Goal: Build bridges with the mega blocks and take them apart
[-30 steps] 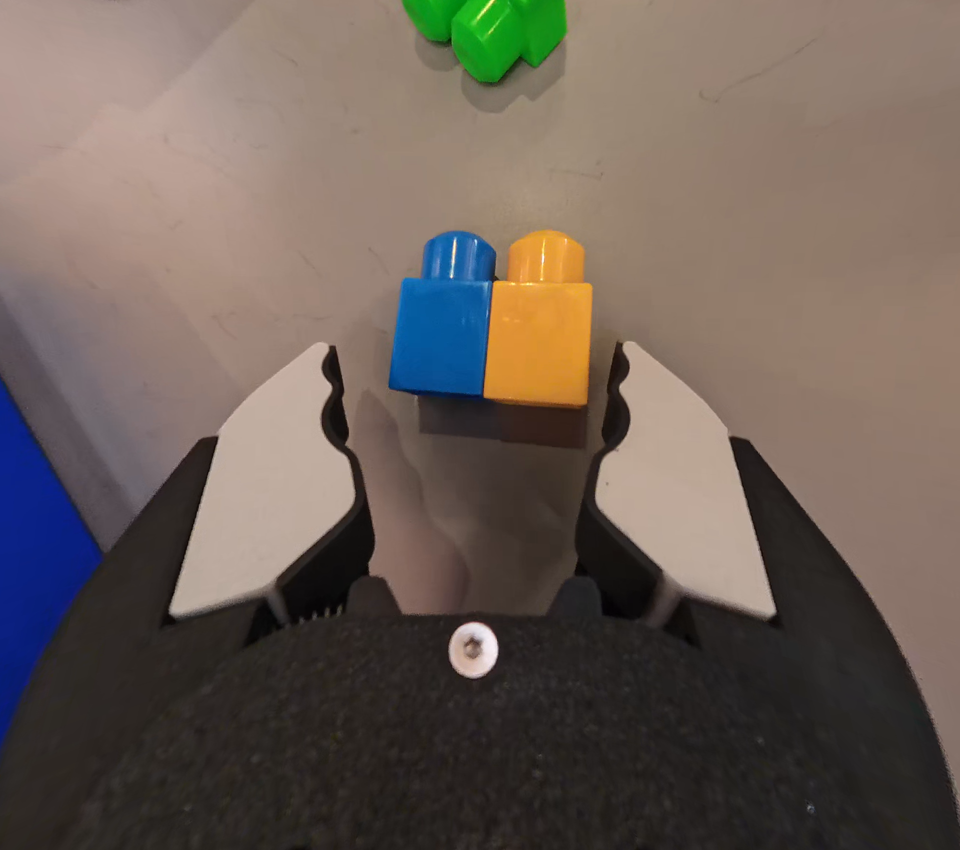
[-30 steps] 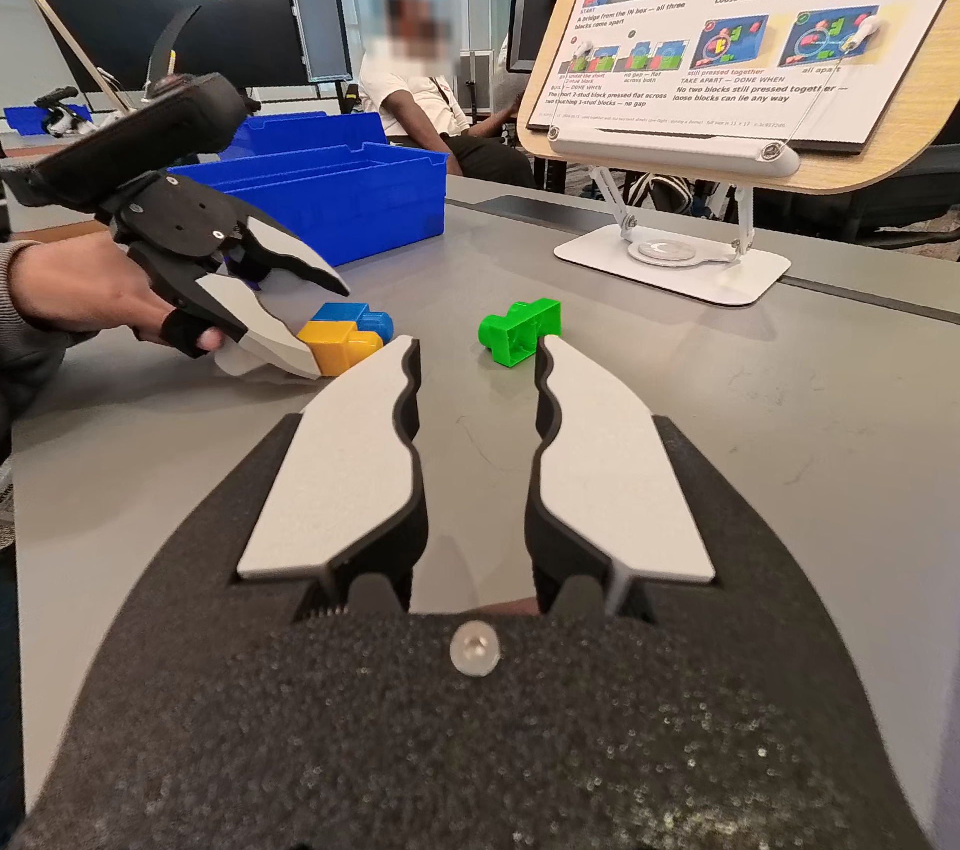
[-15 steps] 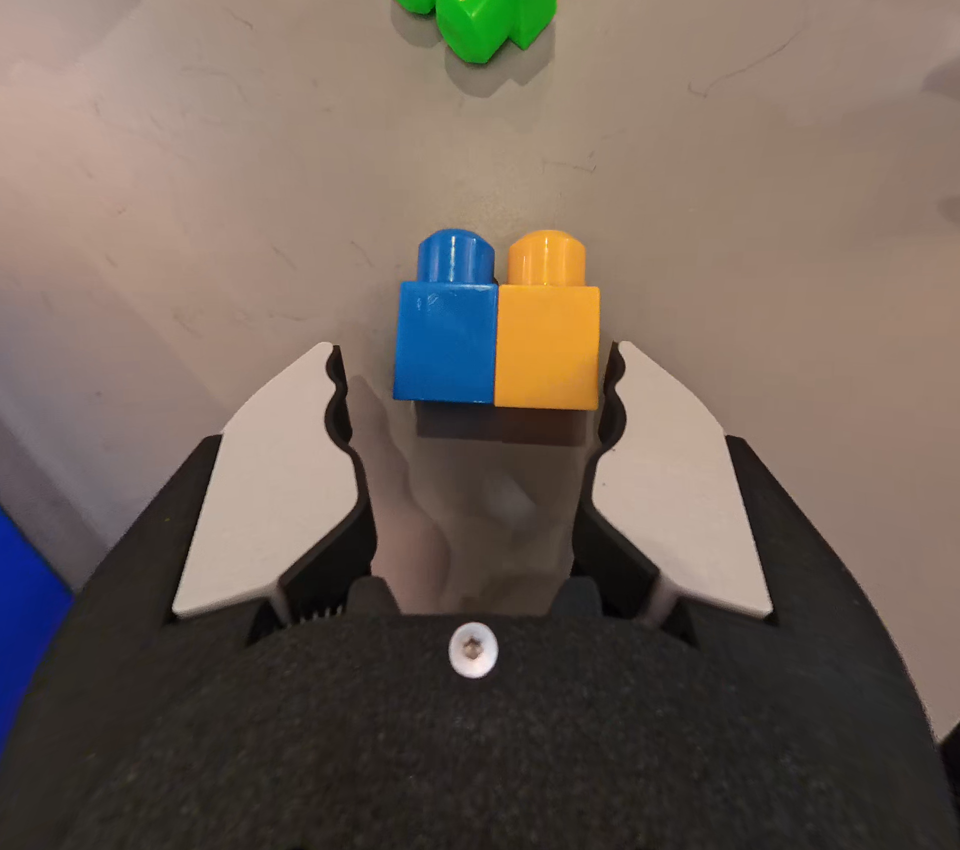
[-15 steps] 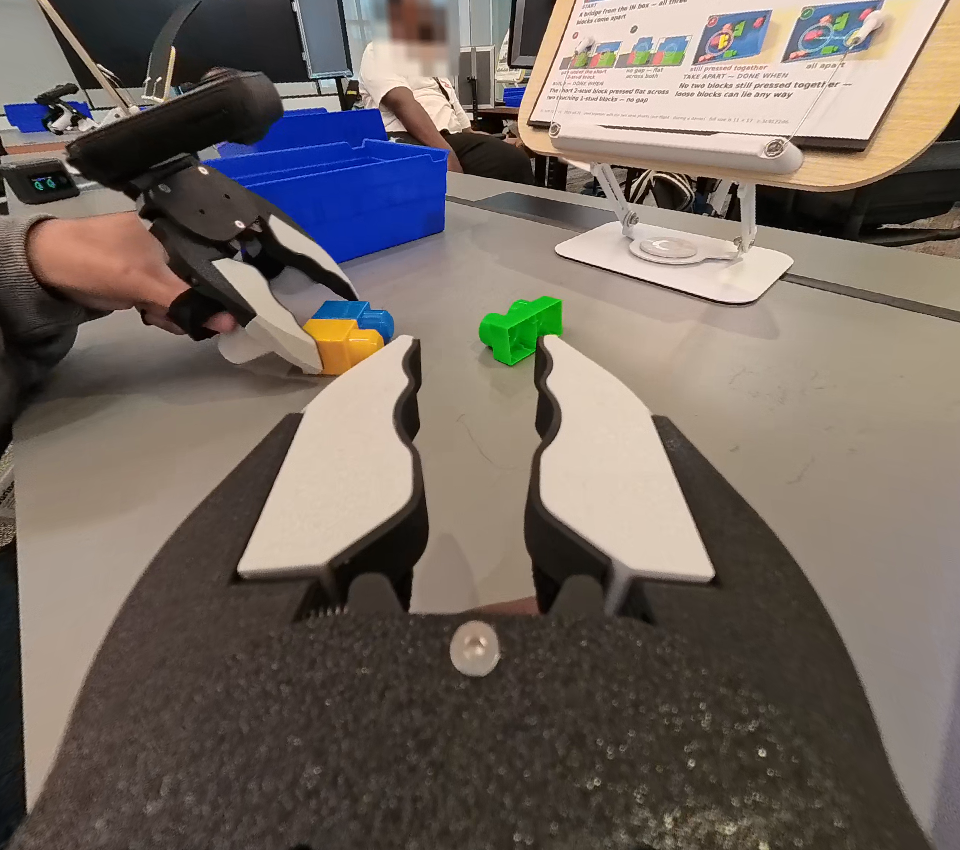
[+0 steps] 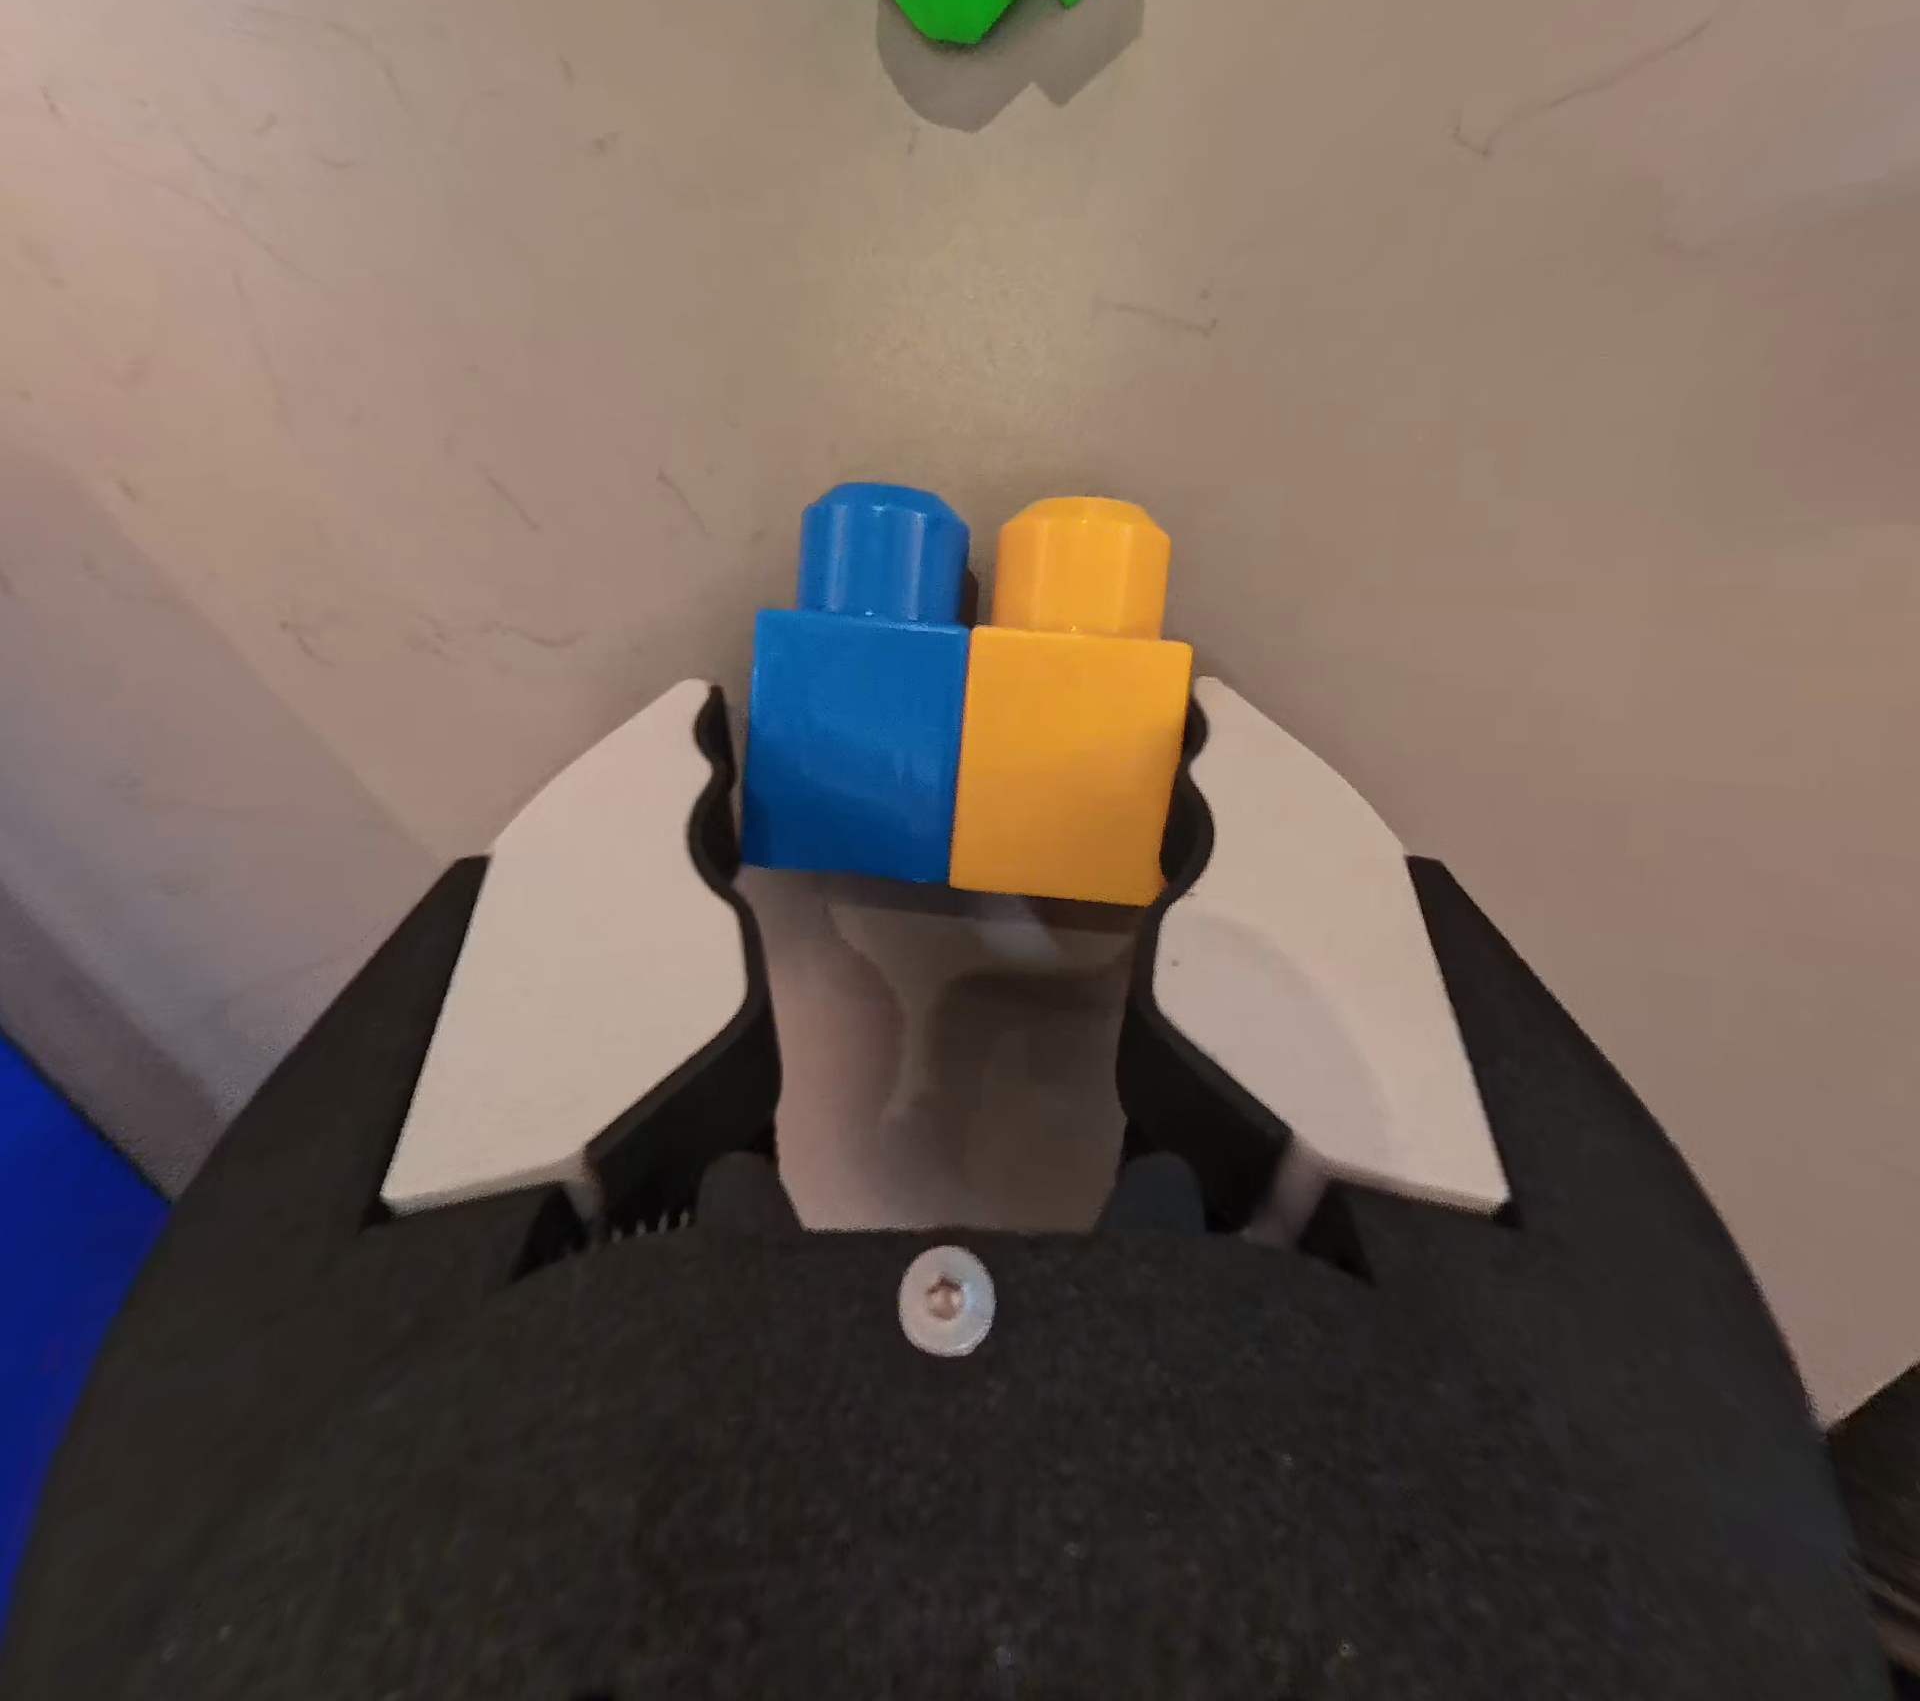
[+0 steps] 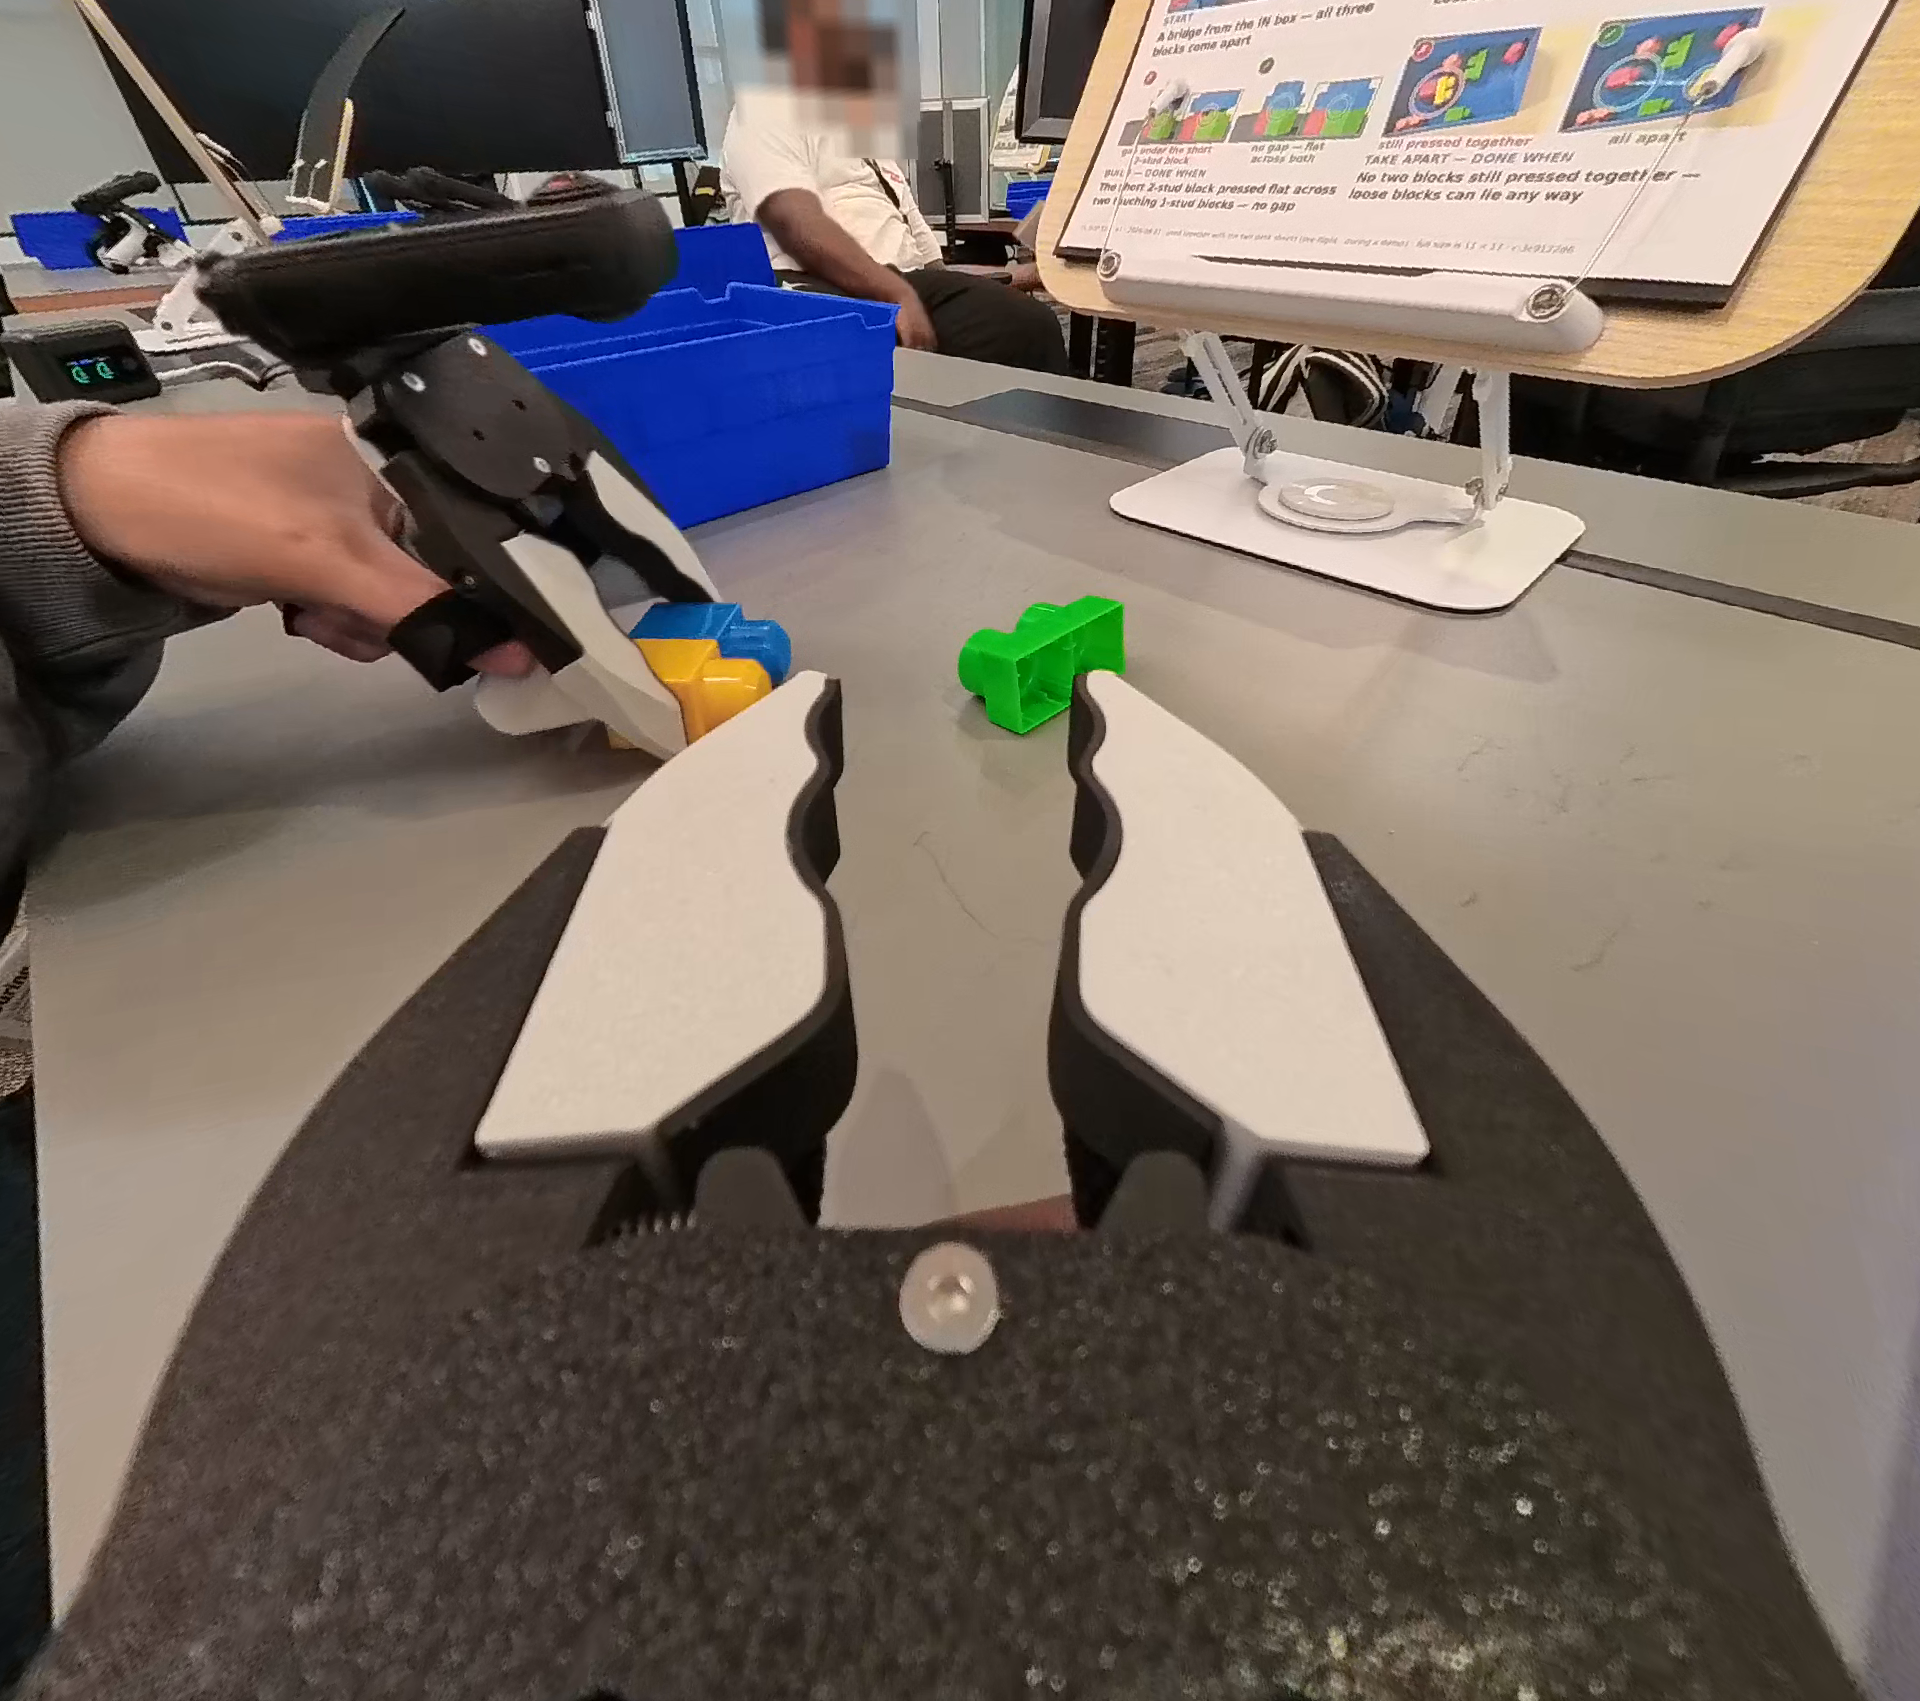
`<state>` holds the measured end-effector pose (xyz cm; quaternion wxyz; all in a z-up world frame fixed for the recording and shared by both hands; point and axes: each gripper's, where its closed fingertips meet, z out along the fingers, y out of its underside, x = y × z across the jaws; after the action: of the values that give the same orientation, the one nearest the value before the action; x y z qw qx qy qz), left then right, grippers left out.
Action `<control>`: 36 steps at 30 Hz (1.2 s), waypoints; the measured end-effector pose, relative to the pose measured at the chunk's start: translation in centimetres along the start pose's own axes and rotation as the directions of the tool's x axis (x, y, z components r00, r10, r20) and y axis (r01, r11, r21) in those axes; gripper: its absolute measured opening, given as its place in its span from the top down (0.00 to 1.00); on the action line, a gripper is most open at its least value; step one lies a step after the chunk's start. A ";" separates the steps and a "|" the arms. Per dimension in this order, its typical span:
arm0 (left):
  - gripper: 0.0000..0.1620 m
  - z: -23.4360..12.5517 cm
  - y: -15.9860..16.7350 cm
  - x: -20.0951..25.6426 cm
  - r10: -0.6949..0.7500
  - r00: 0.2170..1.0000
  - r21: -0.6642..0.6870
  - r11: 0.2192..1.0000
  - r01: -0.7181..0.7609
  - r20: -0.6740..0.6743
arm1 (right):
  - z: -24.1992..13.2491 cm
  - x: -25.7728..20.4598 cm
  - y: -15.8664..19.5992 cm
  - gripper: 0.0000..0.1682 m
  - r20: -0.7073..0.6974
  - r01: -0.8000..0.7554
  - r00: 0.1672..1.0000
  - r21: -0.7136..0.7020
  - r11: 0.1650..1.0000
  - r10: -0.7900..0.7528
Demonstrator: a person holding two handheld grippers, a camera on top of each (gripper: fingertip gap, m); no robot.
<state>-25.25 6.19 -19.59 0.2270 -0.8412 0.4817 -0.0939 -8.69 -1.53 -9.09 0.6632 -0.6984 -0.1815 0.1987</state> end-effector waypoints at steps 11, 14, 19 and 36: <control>0.54 -0.2 0.3 0.1 0.019 1.000 -0.023 1.000 -0.020 -0.020 | 0.0 0.0 0.0 0.75 0.001 -0.001 1.000 -0.001 1.000 0.001; 0.54 -0.3 0.0 0.0 0.021 1.000 0.012 1.000 -0.020 -0.015 | 0.0 0.0 0.0 0.75 0.000 -0.001 1.000 -0.002 1.000 0.001; 0.54 -2.3 -2.5 -0.2 0.078 0.995 0.231 0.969 -0.090 0.059 | 0.0 0.0 0.0 0.75 0.001 -0.003 1.000 0.000 1.000 0.003; 0.54 -8.6 -1.5 -0.1 -0.064 0.991 0.618 0.786 -0.024 0.120 | 4.3 -0.9 -1.1 0.63 0.248 0.357 0.925 -0.320 0.878 -0.286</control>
<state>-27.42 4.41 -11.28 0.5206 -0.7300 0.3990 -0.1921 -11.71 1.76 -8.13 0.5273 -0.7448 -0.3923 0.1157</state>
